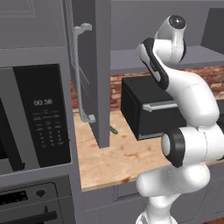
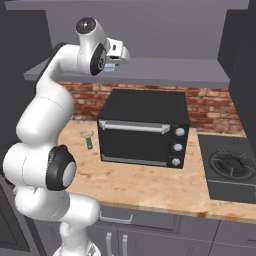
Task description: Pick the boxed food and yogurt from the counter and place them in the cabinets closest to them.
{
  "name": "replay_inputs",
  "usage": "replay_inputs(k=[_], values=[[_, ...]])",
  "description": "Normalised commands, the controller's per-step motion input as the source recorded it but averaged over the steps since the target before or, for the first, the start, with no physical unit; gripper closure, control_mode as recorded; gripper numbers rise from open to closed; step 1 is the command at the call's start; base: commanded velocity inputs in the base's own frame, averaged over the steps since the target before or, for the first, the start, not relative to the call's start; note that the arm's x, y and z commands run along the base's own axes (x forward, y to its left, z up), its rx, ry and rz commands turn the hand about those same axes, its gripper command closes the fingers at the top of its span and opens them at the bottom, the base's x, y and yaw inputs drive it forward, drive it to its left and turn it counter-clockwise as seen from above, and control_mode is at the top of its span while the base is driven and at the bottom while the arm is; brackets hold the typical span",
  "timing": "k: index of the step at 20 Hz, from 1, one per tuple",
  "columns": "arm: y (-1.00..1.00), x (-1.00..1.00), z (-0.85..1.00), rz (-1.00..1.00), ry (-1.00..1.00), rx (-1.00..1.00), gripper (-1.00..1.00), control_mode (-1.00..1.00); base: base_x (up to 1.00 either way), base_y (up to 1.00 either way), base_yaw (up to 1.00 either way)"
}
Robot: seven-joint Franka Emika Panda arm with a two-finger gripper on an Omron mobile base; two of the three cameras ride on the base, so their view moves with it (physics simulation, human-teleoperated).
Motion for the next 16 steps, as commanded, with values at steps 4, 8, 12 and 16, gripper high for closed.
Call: replay_inputs(k=[4,8,12,16], values=[[0.0,0.28,-0.09,0.0,0.0,0.0,1.0,-1.0,0.0,0.0,0.0],[0.0,0.19,-0.02,0.0,0.0,0.0,-1.0,-1.0,0.0,0.0,0.0],[0.0,0.08,0.0,0.0,0.0,0.0,-1.0,-1.0,0.0,0.0,0.0],[0.0,0.05,0.0,0.0,0.0,0.0,-1.0,-1.0,0.0,0.0,0.0]])
